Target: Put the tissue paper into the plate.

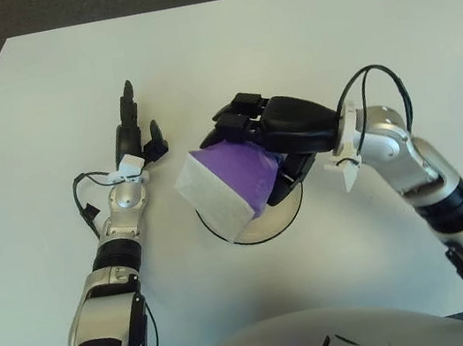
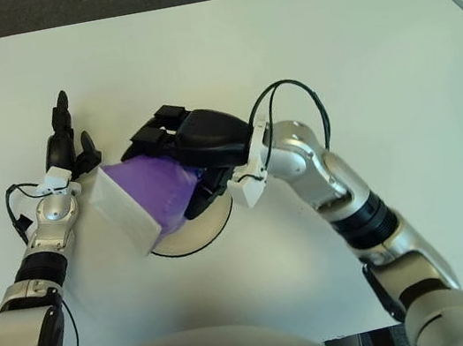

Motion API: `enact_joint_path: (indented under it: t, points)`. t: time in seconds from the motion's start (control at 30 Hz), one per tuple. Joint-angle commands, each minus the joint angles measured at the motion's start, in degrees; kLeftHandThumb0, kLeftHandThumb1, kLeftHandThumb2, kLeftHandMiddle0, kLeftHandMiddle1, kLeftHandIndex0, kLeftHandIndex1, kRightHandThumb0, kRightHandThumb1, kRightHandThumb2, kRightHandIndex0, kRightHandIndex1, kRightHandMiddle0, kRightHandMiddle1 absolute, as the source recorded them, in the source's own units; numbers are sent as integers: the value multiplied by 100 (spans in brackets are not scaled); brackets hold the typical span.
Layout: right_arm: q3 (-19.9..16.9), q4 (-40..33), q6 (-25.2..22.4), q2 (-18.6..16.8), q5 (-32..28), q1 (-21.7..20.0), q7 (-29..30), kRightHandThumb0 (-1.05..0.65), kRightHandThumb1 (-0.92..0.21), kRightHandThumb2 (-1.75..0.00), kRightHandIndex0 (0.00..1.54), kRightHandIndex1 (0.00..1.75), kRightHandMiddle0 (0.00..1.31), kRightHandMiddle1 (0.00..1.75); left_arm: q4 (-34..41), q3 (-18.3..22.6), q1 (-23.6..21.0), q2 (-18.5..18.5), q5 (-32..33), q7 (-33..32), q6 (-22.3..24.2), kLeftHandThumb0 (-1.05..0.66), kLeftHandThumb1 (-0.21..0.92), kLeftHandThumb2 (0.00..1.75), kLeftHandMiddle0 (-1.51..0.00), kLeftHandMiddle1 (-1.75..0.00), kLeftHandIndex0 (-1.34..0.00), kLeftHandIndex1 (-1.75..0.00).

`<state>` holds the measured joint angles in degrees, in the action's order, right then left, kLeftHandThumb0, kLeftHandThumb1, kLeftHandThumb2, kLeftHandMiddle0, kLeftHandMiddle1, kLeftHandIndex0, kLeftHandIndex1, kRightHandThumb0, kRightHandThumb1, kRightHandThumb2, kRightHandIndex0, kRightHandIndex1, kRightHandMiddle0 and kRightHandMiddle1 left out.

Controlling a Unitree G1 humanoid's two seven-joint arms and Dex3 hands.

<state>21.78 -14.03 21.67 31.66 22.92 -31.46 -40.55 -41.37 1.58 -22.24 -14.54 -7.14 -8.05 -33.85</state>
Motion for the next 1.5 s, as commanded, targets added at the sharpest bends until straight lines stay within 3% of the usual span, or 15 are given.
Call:
enact_joint_path:
  t: [0.0, 0.23, 0.57, 1.27, 1.47]
  points:
    - [-40, 498, 471, 405, -224, -445, -390, -104, -92, -23, 0, 2, 0, 3, -683, -70, 929, 338, 9, 15, 247, -93, 92, 103, 0, 0, -1, -2]
    - [-26, 842, 968, 478, -44, -612, -215, -105, -92, -14, 0, 0, 0, 0, -805, -70, 917, 270, -76, -23, 118, -94, 92, 106, 0, 0, 0, -1]
    - [-43, 972, 1287, 462, 301, -794, -76, -105, -91, -11, 0, 0, 0, 0, -788, -67, 915, 268, -67, 2, 125, -94, 92, 106, 0, 0, 0, 0]
    - [-136, 1143, 1691, 390, 686, -790, 526, -105, -92, -13, 0, 0, 0, 0, -746, -38, 959, 256, -18, 44, 24, -95, 92, 103, 0, 0, 0, 0]
    - [-327, 1213, 1534, 260, 529, -704, 820, -105, -92, -20, 0, 0, 0, 0, -638, -9, 1007, 333, 89, 120, 40, -91, 92, 101, 0, 0, -1, -1]
